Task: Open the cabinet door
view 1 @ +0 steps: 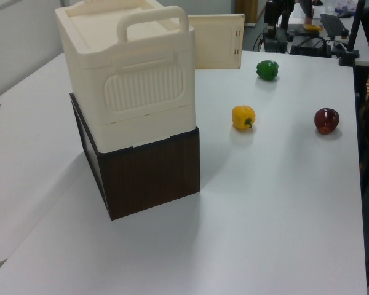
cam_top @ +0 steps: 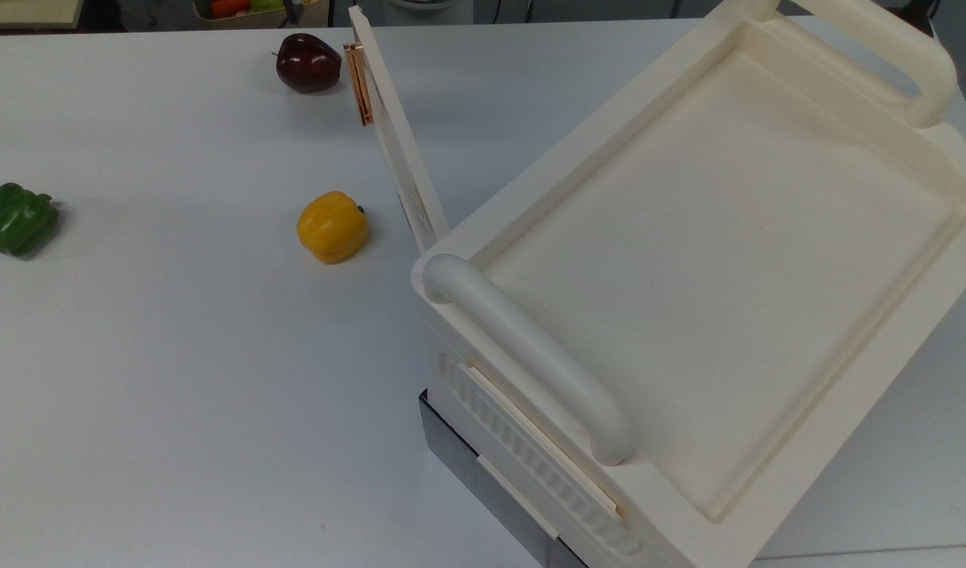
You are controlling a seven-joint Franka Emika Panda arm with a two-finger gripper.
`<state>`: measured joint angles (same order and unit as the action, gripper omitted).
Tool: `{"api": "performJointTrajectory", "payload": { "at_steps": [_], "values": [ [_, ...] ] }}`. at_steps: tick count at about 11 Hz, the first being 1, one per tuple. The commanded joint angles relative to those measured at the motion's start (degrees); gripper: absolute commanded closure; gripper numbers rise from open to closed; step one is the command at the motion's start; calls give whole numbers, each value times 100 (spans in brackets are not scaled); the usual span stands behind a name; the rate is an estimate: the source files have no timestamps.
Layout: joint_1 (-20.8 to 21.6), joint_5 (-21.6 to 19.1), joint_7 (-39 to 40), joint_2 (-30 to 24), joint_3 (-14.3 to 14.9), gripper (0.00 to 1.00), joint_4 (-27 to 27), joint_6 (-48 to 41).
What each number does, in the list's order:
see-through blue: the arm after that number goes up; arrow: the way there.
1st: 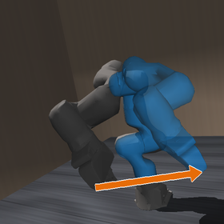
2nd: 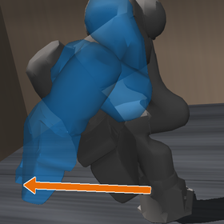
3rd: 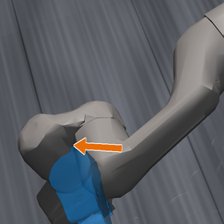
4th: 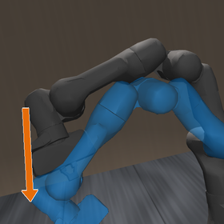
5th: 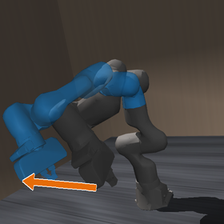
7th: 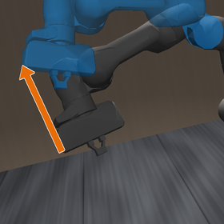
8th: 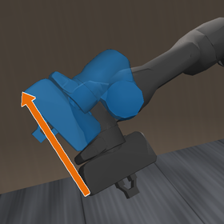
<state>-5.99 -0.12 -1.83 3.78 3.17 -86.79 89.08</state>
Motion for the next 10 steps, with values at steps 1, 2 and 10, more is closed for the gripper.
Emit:
{"api": "performJointTrajectory", "payload": {
  "at_steps": [1, 2, 10],
  "values": [
    [-78, 56, 68, -17, 0, 0, -40, 172],
    [-52, 55, 78, -26, 0, 0, -58, 84],
    [476, 47, 51, -79, 641, 0, -40, 30]
  ]
}}
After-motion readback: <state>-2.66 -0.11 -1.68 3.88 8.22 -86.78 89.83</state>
